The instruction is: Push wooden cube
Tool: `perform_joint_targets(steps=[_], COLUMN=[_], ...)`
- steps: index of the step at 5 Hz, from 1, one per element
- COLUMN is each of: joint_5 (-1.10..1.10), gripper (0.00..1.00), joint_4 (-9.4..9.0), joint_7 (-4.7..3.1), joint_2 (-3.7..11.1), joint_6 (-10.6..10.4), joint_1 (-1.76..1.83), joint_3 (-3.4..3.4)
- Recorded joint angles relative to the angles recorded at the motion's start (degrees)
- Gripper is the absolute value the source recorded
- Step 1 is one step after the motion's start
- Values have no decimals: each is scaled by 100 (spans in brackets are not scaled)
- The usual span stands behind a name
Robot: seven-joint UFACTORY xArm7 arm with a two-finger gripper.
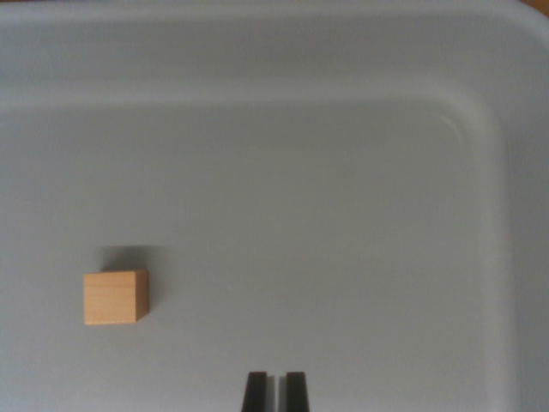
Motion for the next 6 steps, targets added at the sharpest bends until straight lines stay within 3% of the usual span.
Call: perform_joint_targets(steps=[1, 2, 3, 4, 5, 6], joint_5=[3, 3, 6, 6, 10, 10], gripper=[0, 0, 0, 0, 0, 0], joint_4=[-106, -106, -237, -237, -390, -390], joint_7=[30, 30, 67, 67, 110, 110], joint_2=[35, 35, 79, 79, 130, 130], joint_6=[-129, -129, -289, -289, -476, -476], joint_1=[15, 15, 34, 34, 57, 57], joint_3=[27, 27, 60, 60, 99, 99])
